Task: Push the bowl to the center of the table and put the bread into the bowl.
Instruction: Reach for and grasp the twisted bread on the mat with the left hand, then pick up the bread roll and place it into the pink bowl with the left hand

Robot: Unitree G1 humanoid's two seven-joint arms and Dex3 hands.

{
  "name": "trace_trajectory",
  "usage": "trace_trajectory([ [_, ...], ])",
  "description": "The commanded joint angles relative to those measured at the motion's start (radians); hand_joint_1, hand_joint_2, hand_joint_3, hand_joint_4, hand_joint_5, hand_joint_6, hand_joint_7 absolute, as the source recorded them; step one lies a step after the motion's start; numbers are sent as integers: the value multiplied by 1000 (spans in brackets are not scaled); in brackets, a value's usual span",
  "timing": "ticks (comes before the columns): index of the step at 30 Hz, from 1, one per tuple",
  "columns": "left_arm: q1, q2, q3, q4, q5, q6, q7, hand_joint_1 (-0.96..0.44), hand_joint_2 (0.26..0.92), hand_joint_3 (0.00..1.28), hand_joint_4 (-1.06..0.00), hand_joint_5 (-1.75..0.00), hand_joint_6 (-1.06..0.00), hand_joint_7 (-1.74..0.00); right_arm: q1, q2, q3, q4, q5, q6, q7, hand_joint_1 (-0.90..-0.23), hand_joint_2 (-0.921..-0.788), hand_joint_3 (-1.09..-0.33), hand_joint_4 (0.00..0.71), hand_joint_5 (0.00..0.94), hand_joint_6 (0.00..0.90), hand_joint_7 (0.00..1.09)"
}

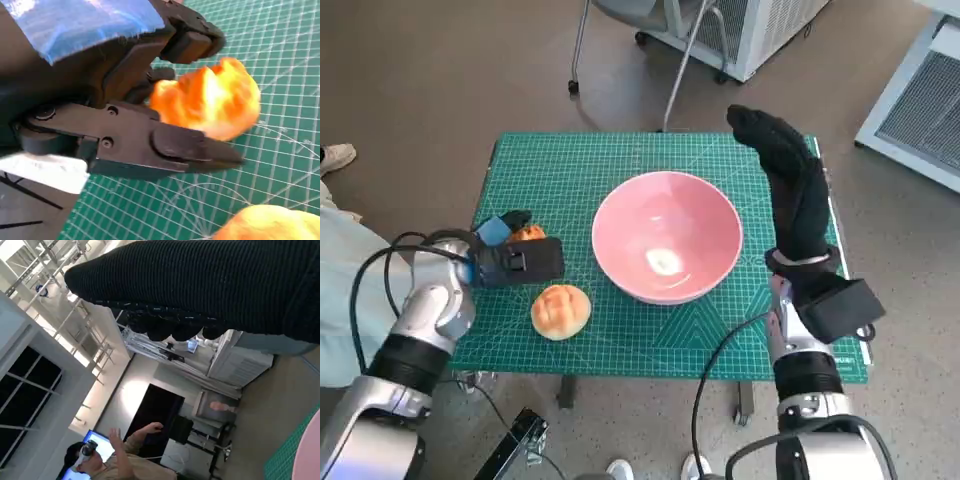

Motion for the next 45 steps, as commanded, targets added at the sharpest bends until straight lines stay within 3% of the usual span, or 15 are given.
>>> trace_trajectory([
  [1,22,-5,-21,17,0,-67,45,70,895,77,-453,-1047,-360,-743,27,7,-1,9,5,14,5,-445,-921,-652,392,2,134,842],
  [4,42,19,-22,8,5,-142,121,24,738,470,-502,-1426,-479,-1066,28,6,-1,9,7,16,9,-445,-921,-652,392,2,134,842],
  [6,50,37,-20,4,8,-192,170,12,563,823,-508,-1615,-504,-1281,29,5,-1,7,8,17,10,-446,-921,-652,392,2,133,843],
  [9,50,57,-9,-2,7,-243,217,7,470,1016,-510,-1703,-498,-1428,29,4,-1,7,12,19,14,-450,-921,-652,392,2,133,844],
  [10,47,63,0,-4,2,-256,229,6,483,986,-523,-1685,-505,-1404,29,4,-2,6,13,19,16,-450,-921,-652,392,2,132,844],
  [12,38,70,15,-7,-6,-268,240,5,604,732,-580,-1557,-547,-1251,30,4,-2,6,15,19,17,-448,-921,-654,391,2,132,845],
  [15,23,79,36,-16,-11,-267,247,3,740,454,-630,-1434,-580,-1135,30,4,-3,6,14,17,17,-445,-921,-656,391,2,131,846],
  [20,-3,96,74,-39,-17,-261,258,2,834,245,-686,-1308,-605,-1092,29,4,-4,11,13,16,17,-443,-921,-659,391,2,130,847],
  [29,-94,135,145,-118,-9,-263,300,1,835,188,-745,-1159,-655,-1116,27,7,-5,13,16,22,19,-445,-921,-659,392,2,129,848],
  [39,-177,135,187,-358,85,-202,344,1,829,186,-773,-1167,-663,-1065,24,7,-6,12,21,25,25,-450,-921,-656,393,2,130,849],
  [45,-192,98,174,-442,152,-207,430,1,827,191,-777,-1161,-656,-1073,22,2,-7,17,26,23,30,-449,-921,-656,393,3,130,849],
])
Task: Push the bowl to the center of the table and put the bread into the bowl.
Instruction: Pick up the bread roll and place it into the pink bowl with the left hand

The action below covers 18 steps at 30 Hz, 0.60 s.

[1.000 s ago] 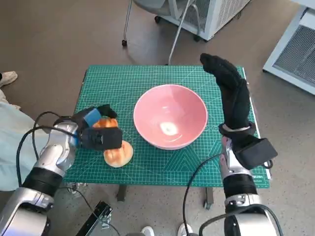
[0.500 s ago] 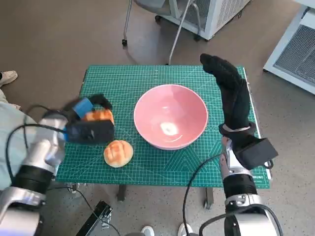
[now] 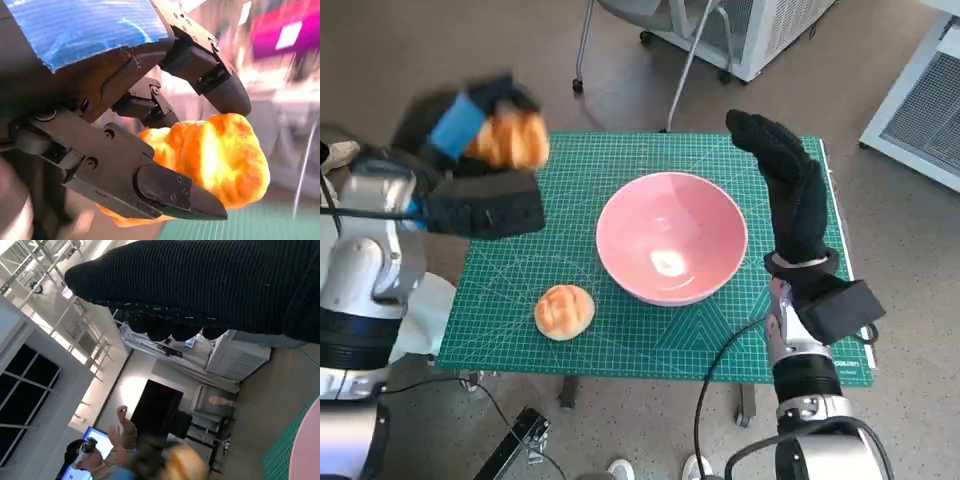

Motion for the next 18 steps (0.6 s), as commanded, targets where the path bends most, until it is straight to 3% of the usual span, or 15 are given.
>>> trace_trajectory([
  [1,-8,-39,-15,-62,50,-19,86,1,826,193,-779,-1158,-656,-1074,16,-1,-3,16,2,12,9,-449,-921,-656,393,3,130,849],
  [4,-7,-61,-38,-51,65,-69,144,1,839,166,-775,-1122,-660,-1105,15,-4,-3,16,-2,11,5,-450,-921,-655,394,3,130,849],
  [8,-24,-71,-78,24,41,-226,207,1,889,86,-744,-1119,-657,-1134,16,-5,-2,12,-6,12,1,-449,-921,-655,394,3,130,849],
  [15,-85,-115,-160,183,35,-455,235,1,918,72,-664,-1156,-644,-1186,23,-9,-2,2,-7,11,0,-436,-921,-657,394,2,131,847],
  [17,-99,-132,-188,227,56,-492,247,1,916,89,-663,-1086,-629,-1280,25,-10,-3,-1,-4,11,1,-434,-921,-658,394,3,131,847],
  [18,-105,-140,-201,246,67,-507,254,1,806,332,-607,-1223,-582,-1356,26,-11,-3,-2,-3,11,2,-434,-921,-659,395,3,131,847],
])
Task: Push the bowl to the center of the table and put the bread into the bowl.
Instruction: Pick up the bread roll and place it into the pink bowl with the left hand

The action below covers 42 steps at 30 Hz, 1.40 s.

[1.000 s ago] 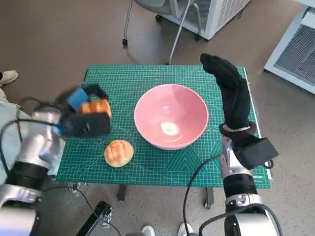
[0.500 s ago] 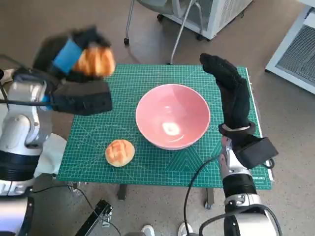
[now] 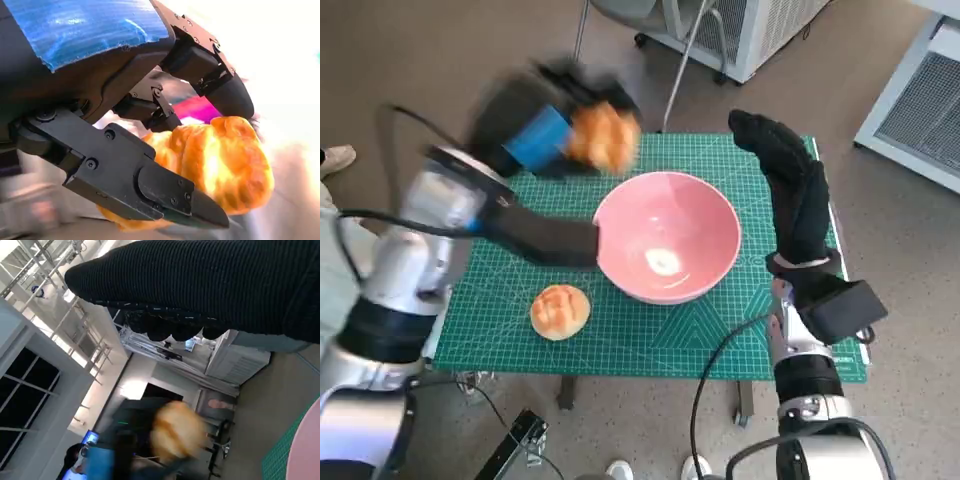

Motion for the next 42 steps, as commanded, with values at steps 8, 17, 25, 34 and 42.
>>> trace_trajectory([
  [8,-99,-91,-146,249,110,-153,131,1,855,320,-535,-1313,-478,-1393,38,-7,-7,-21,11,13,8,-435,-921,-663,398,5,129,848],
  [17,-141,-139,-219,377,161,-180,179,0,782,424,-564,-1265,-518,-1436,56,-6,-12,-50,18,24,8,-441,-917,-647,400,5,122,857],
  [25,-152,-164,-239,438,139,-212,150,0,833,317,-561,-1283,-546,-1343,65,-5,-14,-63,11,29,-2,-444,-921,-631,400,5,118,866],
  [34,-145,-162,-205,435,17,-264,-58,-89,917,253,-312,-364,-335,-897,66,-1,-15,-65,1,30,-16,-434,-919,-635,399,4,117,866],
  [42,-126,-124,-160,338,-71,-271,-230,-145,921,140,-139,-16,-283,-233,68,-2,-11,-67,-12,26,-31,-435,-917,-638,401,4,118,864],
])
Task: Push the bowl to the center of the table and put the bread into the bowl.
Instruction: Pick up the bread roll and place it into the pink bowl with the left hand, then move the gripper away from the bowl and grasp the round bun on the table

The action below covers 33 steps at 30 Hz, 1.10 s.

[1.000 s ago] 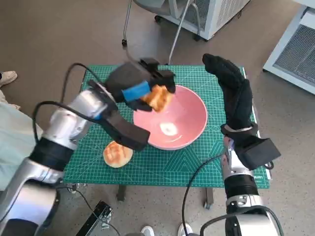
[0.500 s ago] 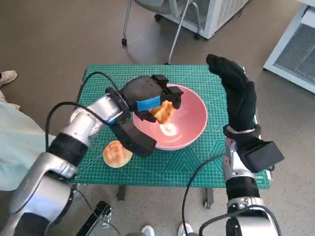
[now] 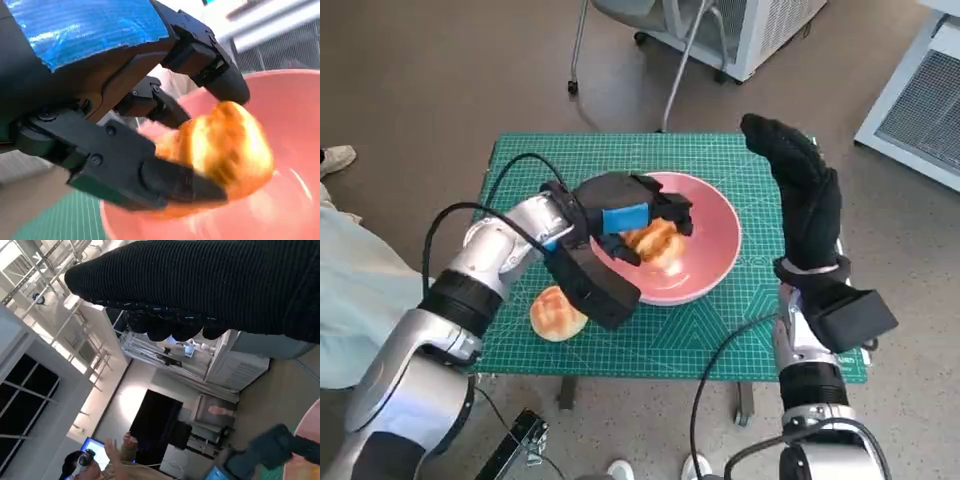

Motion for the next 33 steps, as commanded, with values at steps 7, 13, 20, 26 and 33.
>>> trace_trajectory([
  [7,41,80,93,-159,-99,-20,-73,-179,920,84,-108,-1,-249,-172,23,5,6,0,-2,13,-4,-436,-920,-632,402,4,118,862],
  [13,79,139,152,-265,-157,-33,-126,-178,920,65,-104,0,-239,-158,20,9,8,4,-5,12,-8,-437,-921,-630,402,4,119,860],
  [20,153,240,256,-362,-256,-100,-141,-155,906,31,-141,-17,-259,-166,21,18,10,5,5,10,2,-439,-921,-627,410,8,122,859],
  [26,244,352,349,-445,-297,-161,-133,-143,904,18,-199,-36,-269,-168,23,15,10,3,3,5,3,-440,-921,-625,412,9,123,858],
  [33,377,475,458,-589,-393,-167,-211,-97,871,2,-274,-49,-324,-178,25,11,10,-1,5,10,5,-440,-921,-625,412,8,123,858],
])
